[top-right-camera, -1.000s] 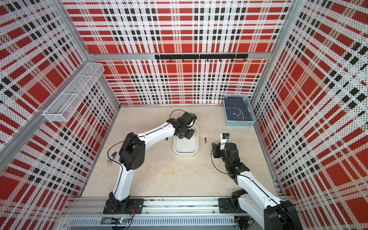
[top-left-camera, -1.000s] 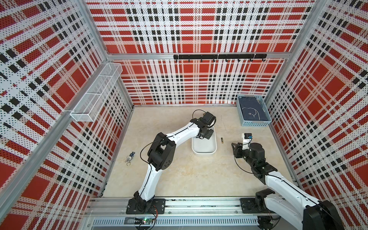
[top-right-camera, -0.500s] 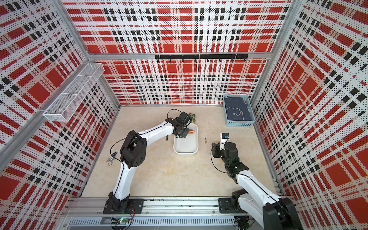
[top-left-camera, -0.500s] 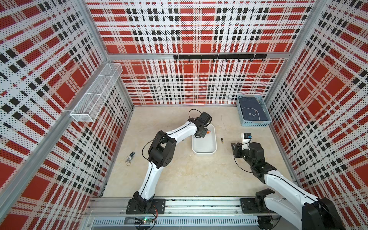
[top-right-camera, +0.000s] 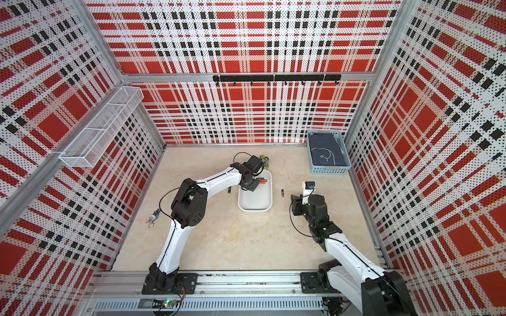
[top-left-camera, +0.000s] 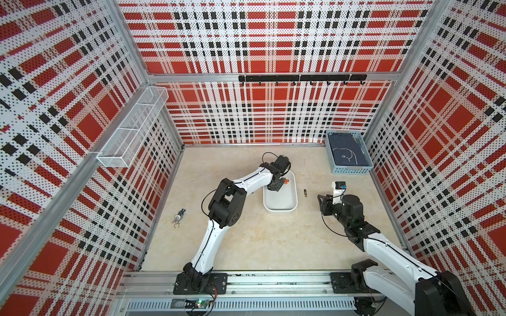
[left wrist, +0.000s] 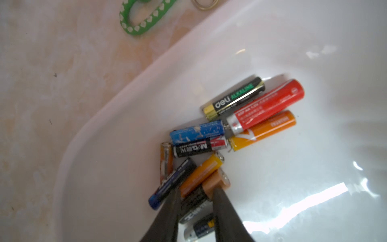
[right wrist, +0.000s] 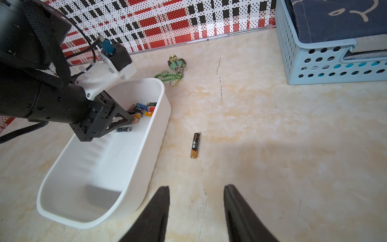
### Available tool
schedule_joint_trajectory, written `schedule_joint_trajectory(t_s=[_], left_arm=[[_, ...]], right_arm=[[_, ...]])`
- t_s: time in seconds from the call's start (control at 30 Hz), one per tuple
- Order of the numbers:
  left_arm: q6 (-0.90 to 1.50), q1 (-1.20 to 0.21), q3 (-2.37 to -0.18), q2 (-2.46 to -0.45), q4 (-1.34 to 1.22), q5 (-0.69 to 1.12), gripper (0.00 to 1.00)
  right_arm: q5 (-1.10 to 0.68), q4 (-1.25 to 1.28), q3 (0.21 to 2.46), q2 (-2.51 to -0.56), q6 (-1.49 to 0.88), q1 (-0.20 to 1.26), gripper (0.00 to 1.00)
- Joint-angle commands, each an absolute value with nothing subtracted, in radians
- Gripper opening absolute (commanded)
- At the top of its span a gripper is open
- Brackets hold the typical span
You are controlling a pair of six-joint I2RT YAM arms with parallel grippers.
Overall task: Take the batteries out of the storage box
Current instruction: Pick up the battery from the storage box.
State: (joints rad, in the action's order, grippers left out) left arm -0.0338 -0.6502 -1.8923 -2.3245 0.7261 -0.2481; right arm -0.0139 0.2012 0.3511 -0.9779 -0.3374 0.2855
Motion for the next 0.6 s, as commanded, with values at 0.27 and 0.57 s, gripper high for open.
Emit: schedule_joint_trajectory(t_s=[0.27, 0.57], left_arm=[[-0.033, -0.655, -1.887, -2.349, 0.743, -0.167, 0.31], [0.021, -0.64, -1.898, -2.352, 0.744, -0.192, 0.02]], right_arm=[[0.015, 0.202, 0.365, -0.948, -0.339, 0.282, 0.49], [0.021, 0.18, 0.381, -0.927, -0.332, 0.282, 0.49]])
